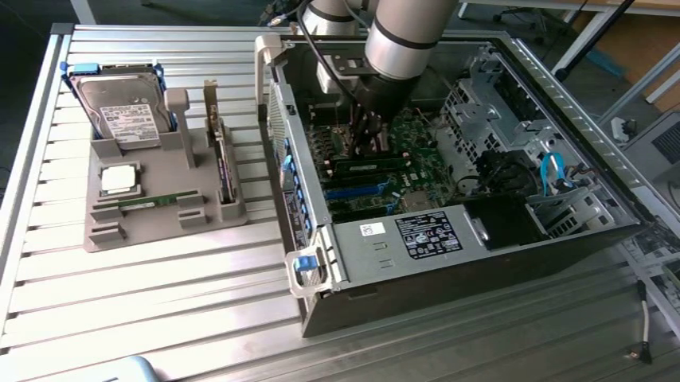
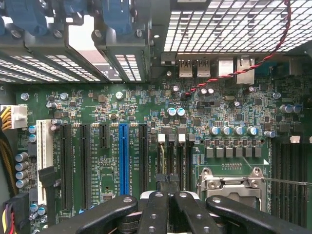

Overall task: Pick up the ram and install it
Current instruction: 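Press down the ram until it locks into place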

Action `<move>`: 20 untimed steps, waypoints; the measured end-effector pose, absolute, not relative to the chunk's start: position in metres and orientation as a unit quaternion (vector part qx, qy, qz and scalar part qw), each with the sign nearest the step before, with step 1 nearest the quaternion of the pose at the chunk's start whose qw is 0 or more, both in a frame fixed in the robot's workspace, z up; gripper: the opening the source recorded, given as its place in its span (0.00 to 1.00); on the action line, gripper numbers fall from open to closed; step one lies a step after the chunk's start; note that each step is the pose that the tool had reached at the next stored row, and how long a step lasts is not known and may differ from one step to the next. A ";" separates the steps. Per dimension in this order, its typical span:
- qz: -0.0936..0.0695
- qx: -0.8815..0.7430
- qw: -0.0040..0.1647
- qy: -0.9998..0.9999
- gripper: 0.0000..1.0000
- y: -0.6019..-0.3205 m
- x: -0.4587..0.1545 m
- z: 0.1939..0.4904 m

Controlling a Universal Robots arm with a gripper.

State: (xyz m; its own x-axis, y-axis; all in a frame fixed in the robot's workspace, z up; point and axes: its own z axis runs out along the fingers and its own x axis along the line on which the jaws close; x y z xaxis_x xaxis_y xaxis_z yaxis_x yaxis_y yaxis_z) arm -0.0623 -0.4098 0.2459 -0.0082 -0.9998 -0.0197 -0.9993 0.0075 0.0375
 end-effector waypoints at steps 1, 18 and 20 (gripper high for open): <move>-0.020 0.704 0.006 -0.710 0.10 -0.410 -0.062 0.245; -0.020 0.704 0.006 -0.710 0.10 -0.410 -0.062 0.240; -0.020 0.704 0.006 -0.710 0.10 -0.410 -0.062 0.240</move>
State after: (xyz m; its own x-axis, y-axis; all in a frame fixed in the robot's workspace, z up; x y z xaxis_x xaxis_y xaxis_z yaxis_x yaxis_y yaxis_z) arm -0.0623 -0.4098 0.2398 -0.0082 -0.9998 -0.0196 -0.9993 0.0075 0.0375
